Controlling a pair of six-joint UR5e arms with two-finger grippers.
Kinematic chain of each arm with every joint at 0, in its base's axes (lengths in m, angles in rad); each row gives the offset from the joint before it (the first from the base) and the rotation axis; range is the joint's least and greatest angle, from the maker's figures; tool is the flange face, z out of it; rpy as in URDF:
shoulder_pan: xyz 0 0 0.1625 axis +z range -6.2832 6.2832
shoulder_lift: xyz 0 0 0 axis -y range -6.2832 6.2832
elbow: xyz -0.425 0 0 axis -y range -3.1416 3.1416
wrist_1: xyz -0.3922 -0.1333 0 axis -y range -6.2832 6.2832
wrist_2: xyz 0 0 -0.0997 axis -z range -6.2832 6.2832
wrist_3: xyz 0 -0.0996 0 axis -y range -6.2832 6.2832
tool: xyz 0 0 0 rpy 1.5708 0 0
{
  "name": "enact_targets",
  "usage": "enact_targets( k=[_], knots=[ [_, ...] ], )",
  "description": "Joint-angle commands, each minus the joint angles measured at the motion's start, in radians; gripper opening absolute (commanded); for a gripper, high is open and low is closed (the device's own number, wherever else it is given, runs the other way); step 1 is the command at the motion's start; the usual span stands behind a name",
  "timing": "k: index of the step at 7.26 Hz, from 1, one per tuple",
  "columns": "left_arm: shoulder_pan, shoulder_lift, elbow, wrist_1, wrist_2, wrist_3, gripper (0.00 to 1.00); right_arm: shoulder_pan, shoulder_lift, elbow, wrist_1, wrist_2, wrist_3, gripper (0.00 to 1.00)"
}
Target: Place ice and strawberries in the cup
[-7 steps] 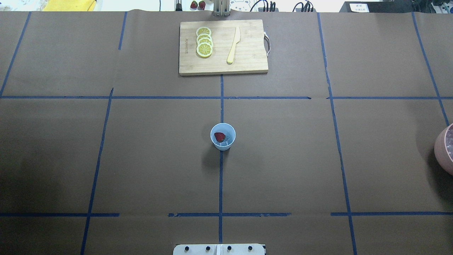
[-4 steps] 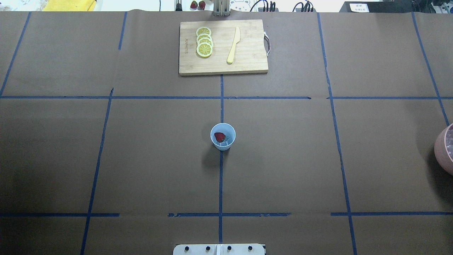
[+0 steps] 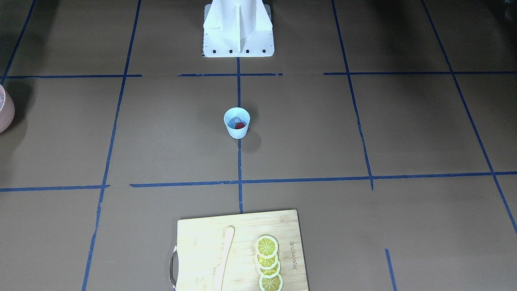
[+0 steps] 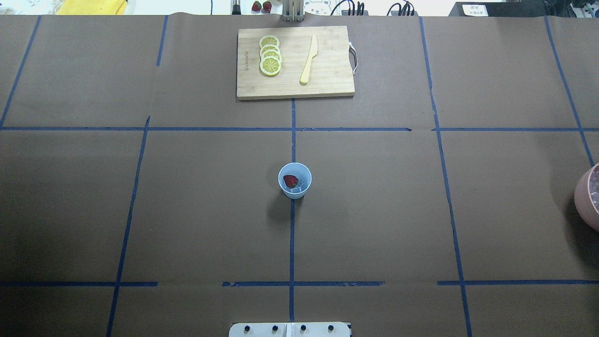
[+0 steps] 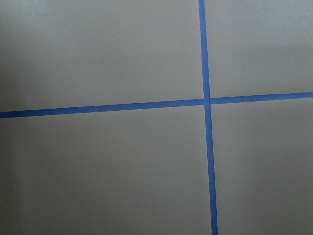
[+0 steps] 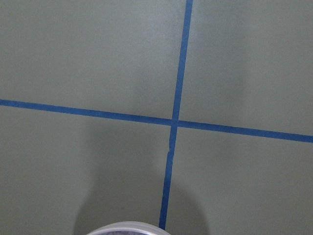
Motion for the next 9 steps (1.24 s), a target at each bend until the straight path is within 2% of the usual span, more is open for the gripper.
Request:
enact_targets(
  k=[1, 3, 5, 9],
  knots=[
    [0.003, 0.010, -0.045, 0.000, 0.003, -0.048, 1.00, 0.001, -0.001, 0.000, 0.000, -0.003, 0.000, 0.99],
    [0.009, 0.014, -0.079, 0.001, 0.008, -0.086, 1.00, 0.000, 0.000, -0.002, 0.000, -0.006, 0.000, 0.99],
    [0.046, 0.053, -0.072, -0.028, 0.043, -0.088, 1.00, 0.000, 0.000, -0.006, 0.000, -0.006, 0.000, 0.99],
    [0.058, 0.057, -0.071, -0.039, 0.050, -0.091, 1.00, 0.000, 0.000, -0.006, 0.000, -0.006, 0.000, 0.99]
  ],
)
